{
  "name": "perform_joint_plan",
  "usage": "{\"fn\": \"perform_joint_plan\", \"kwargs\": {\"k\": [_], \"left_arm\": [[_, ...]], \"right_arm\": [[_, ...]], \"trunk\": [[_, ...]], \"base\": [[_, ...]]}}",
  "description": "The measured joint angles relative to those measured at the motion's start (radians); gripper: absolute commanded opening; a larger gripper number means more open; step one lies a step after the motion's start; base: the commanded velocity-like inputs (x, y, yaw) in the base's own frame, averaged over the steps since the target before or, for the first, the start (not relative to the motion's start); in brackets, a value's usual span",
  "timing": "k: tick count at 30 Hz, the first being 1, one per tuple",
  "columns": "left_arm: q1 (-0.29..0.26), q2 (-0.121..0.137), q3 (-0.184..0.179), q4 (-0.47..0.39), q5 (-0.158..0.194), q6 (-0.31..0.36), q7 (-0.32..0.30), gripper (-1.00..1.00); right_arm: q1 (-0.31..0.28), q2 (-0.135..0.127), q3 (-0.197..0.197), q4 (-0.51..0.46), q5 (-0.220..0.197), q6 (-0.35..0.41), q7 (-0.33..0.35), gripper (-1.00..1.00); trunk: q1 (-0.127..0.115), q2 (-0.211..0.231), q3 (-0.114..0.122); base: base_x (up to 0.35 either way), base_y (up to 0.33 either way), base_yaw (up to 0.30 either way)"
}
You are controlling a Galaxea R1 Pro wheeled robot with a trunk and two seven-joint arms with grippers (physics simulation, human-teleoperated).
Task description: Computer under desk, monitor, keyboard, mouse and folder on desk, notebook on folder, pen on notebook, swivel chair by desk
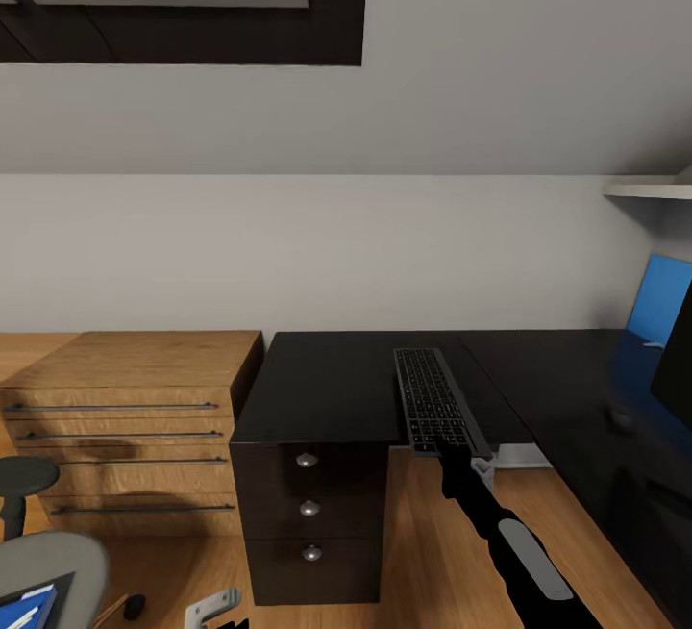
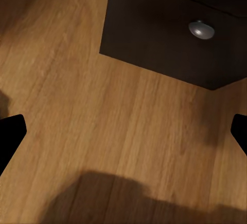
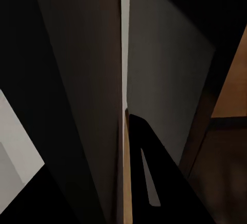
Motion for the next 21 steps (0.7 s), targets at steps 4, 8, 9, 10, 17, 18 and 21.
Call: {"fn": "perform_joint_plan", "kwargs": {"k": [4, 8, 9, 10, 17, 18, 21], "left_arm": [[0.0, -0.001, -0.001, 0.0, 0.0, 0.0, 0.0, 1.0], [0.0, -0.002, -0.002, 0.0, 0.0, 0.0, 0.0, 1.0], [0.0, -0.002, -0.002, 0.0, 0.0, 0.0, 0.0, 1.0], [0.0, -0.002, -0.002, 0.0, 0.0, 0.0, 0.0, 1.0], [0.0, 0.0, -0.001, 0.0, 0.0, 0.0, -0.005, 1.0], [0.0, 0.0, -0.001, 0.0, 0.0, 0.0, -0.005, 1.0], [0.0, 0.0, -0.001, 0.0, 0.0, -0.001, -0.006, 1.0]], "right_arm": [[0.0, 0.0, 0.0, 0.0, 0.001, 0.0, 0.0, -1.0], [0.0, 0.0, 0.0, 0.0, 0.001, 0.0, 0.0, -1.0], [0.0, 0.001, 0.0, 0.0, 0.001, 0.0, 0.0, -1.0], [0.0, 0.0, 0.0, 0.0, 0.001, 0.0, 0.0, -1.0], [0.0, 0.0, 0.0, 0.0, 0.0, 0.0, 0.0, -1.0], [0.0, 0.0, 0.0, 0.0, 0.0, 0.0, 0.0, -1.0], [0.0, 0.0, 0.001, 0.001, 0.0, 0.001, -0.002, -1.0]], "trunk": [[0.011, -0.021, -0.009], [0.027, -0.049, -0.022], [0.031, -0.056, -0.025], [0.034, -0.063, -0.028], [0.035, -0.063, -0.028], [0.035, -0.063, -0.028], [0.035, -0.063, -0.028]], "base": [[0.001, 0.0, 0.0], [0.0, 0.0, 0.0], [0.0, 0.0, 0.0], [0.0, 0.0, 0.0], [0.0, 0.0, 0.0], [0.0, 0.0, 0.0], [0.0, 0.0, 0.0]]}}
